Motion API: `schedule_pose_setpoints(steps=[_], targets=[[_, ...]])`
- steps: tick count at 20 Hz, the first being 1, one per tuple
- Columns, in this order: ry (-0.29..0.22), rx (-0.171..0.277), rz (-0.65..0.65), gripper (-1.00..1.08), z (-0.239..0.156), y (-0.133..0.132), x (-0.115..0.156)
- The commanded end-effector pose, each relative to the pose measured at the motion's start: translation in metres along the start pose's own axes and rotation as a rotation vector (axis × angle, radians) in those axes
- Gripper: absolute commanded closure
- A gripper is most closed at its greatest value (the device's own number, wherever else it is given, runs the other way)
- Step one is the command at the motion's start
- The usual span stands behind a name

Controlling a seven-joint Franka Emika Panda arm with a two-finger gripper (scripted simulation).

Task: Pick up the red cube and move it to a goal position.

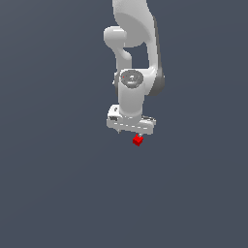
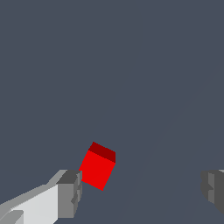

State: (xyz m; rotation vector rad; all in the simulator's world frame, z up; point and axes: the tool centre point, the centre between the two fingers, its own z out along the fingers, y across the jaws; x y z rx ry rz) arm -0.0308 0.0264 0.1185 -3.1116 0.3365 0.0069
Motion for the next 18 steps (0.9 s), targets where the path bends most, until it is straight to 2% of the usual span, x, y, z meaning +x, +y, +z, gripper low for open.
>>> schedule_pose_setpoints(steps=[1, 11, 18], targets=[[0.001, -0.002, 0.056, -0.92, 0.013, -0.004, -0.005], [0.006, -0.008, 0.28, -0.92, 0.063, -0.024, -0.023], [0.008, -0.01, 0.388, -0.92, 0.087, -0.035, -0.028]])
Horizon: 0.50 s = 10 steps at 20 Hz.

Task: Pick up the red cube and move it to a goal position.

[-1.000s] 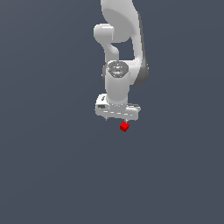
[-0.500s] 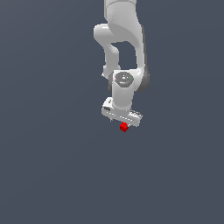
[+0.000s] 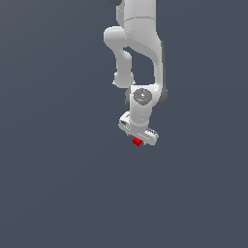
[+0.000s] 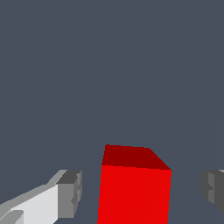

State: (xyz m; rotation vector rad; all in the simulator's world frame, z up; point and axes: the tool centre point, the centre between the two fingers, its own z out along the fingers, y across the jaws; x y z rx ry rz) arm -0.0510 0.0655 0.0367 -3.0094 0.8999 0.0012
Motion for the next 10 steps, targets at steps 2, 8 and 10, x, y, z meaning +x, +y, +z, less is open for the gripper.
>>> schedule_pose_setpoints(steps=[2, 8, 10], targets=[[0.001, 0.0, 0.042, -0.92, 0.009, -0.0035, -0.0031], [0.002, -0.001, 0.072, -0.92, 0.0159, -0.0065, -0.0054], [0.002, -0.001, 0.073, 1.08, 0.016, -0.0065, -0.0054]])
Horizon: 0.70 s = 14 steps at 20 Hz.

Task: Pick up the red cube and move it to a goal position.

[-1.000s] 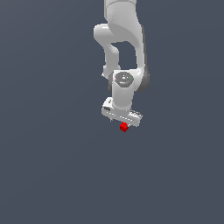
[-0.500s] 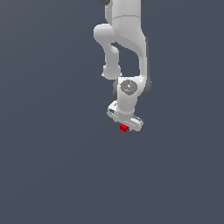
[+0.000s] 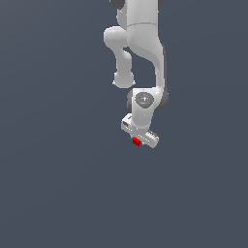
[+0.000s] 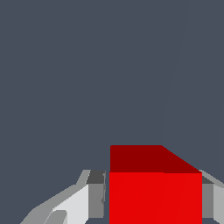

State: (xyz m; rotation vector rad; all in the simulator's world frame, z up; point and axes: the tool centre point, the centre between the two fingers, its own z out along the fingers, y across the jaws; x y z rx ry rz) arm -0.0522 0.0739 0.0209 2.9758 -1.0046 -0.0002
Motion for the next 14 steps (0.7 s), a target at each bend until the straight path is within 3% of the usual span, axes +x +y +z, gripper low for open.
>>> schedule_pose_setpoints(steps=[1, 14], targets=[[0.001, 0.0, 0.003, 1.08, 0.0003, -0.0002, 0.0002], [0.001, 0.001, 0.002, 1.08, -0.0047, 0.0001, 0.0016]])
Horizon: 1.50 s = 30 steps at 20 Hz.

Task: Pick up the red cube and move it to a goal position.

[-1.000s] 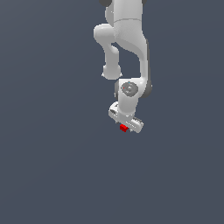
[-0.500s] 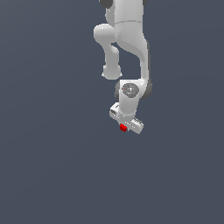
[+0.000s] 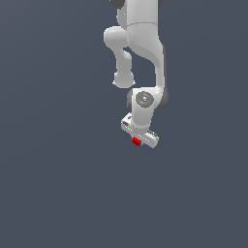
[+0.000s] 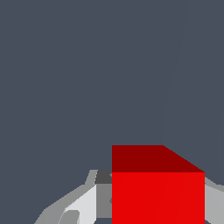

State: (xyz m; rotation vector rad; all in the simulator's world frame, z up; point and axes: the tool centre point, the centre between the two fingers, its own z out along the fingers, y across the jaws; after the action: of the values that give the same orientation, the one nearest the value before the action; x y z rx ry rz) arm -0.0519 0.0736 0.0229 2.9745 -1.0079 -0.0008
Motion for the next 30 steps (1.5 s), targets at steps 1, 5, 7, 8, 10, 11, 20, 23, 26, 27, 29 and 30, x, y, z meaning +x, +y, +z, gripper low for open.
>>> schedule_pose_setpoints(steps=[1, 5, 7, 8, 10, 11, 20, 23, 26, 27, 29, 30], targets=[[0.001, 0.001, 0.0, 1.08, -0.005, 0.0, 0.002], [0.001, 0.001, 0.0, 1.08, -0.022, 0.002, 0.008], [0.001, 0.001, 0.001, 1.08, -0.034, 0.004, 0.012], [0.001, 0.001, 0.001, 1.08, -0.041, 0.005, 0.014], [0.001, 0.001, 0.001, 1.08, -0.055, 0.007, 0.019], [0.001, 0.001, 0.002, 1.08, -0.064, 0.008, 0.022], [0.001, 0.001, 0.003, 1.08, -0.155, 0.019, 0.054], [0.001, 0.001, 0.003, 1.08, -0.187, 0.023, 0.065], [0.001, 0.0, 0.004, 1.08, -0.218, 0.027, 0.076], [0.001, 0.0, 0.004, 1.08, -0.228, 0.028, 0.079], [0.001, 0.0, 0.004, 1.08, -0.248, 0.03, 0.086], [0.001, 0.0, 0.004, 1.08, -0.258, 0.031, 0.09]])
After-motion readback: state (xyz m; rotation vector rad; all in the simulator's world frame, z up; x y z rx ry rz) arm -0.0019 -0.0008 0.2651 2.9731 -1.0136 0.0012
